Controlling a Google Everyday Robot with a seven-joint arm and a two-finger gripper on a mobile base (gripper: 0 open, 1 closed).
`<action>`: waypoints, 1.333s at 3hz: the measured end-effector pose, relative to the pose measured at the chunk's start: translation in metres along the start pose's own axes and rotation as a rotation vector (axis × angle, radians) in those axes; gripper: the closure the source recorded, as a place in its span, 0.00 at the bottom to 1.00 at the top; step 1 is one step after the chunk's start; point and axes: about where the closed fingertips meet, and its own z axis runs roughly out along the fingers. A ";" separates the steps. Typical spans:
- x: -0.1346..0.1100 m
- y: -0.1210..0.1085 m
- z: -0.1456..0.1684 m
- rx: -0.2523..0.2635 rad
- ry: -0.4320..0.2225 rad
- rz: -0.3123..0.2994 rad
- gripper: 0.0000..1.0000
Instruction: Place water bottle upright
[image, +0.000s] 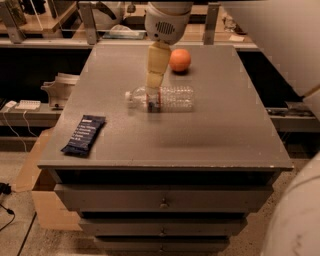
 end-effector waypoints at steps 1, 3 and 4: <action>-0.028 -0.003 0.023 0.026 0.060 -0.007 0.00; -0.024 0.013 0.085 -0.002 0.191 0.001 0.00; -0.013 0.011 0.100 -0.021 0.202 0.020 0.00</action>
Offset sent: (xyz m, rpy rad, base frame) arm 0.0057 0.0485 -0.0922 -0.2573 0.0487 -0.0489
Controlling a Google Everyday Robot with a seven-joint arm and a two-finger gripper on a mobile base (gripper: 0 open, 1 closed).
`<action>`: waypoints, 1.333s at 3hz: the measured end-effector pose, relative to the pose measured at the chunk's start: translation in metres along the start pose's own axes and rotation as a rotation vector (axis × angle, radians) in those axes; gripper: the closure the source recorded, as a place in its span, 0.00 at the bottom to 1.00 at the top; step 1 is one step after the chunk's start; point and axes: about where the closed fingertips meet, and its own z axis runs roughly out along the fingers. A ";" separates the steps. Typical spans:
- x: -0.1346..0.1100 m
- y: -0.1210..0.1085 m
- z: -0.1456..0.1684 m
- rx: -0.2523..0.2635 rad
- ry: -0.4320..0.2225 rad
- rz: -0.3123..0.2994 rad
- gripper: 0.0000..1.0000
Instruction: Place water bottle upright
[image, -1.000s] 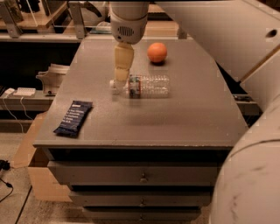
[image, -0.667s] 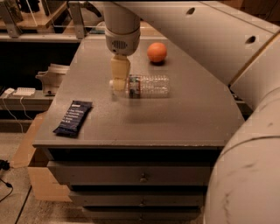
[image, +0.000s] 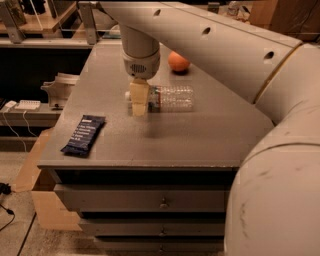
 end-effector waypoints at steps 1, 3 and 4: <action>0.005 -0.004 0.009 -0.014 -0.002 0.006 0.00; 0.012 -0.011 0.020 -0.039 -0.031 0.000 0.41; 0.012 -0.010 0.025 -0.071 -0.092 0.002 0.65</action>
Offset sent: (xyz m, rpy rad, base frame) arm 0.0124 -0.0213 -0.0153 0.0048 0.0358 0.0014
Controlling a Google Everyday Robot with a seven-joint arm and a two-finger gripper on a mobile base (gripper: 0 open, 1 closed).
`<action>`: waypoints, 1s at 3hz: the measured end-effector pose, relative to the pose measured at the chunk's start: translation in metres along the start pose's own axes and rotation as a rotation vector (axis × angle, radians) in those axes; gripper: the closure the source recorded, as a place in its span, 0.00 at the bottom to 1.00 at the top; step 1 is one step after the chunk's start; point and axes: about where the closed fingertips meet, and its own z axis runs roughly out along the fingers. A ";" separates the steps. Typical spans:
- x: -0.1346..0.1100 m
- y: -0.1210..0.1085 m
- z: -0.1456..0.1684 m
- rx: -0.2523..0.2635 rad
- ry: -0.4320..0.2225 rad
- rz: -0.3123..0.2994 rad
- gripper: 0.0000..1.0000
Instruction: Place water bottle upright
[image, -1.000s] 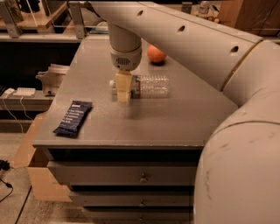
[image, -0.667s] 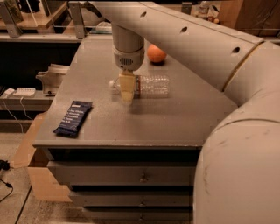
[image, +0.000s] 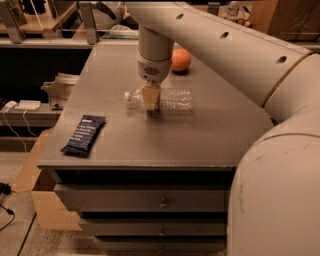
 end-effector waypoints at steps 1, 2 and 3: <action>0.000 0.002 -0.015 0.002 -0.082 -0.009 0.87; 0.005 0.000 -0.056 0.038 -0.224 -0.023 1.00; 0.003 -0.005 -0.094 0.054 -0.441 -0.070 1.00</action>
Offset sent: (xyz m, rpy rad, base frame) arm -0.0204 -0.0279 0.1218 0.4030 -0.1672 0.0895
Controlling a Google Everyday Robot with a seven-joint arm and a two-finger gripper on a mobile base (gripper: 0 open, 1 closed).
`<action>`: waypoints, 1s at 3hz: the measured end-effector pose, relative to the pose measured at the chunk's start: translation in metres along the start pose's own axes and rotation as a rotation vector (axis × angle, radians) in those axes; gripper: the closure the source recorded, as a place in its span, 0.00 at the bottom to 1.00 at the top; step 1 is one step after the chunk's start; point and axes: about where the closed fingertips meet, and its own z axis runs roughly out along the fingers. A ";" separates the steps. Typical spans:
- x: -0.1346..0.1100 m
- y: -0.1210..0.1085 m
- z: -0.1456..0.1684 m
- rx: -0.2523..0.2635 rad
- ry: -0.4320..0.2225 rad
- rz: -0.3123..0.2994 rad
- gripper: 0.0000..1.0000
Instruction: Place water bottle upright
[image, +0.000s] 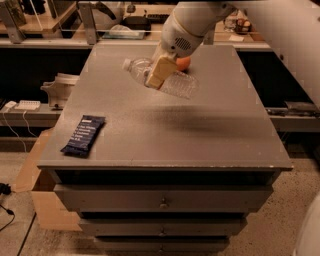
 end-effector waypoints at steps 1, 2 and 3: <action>-0.014 -0.010 -0.017 -0.013 -0.258 -0.047 1.00; -0.034 -0.001 -0.022 -0.056 -0.366 -0.057 1.00; -0.034 -0.001 -0.021 -0.056 -0.364 -0.055 1.00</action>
Offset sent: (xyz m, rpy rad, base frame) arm 0.0056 0.0015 0.0213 0.2128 -0.0405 0.0880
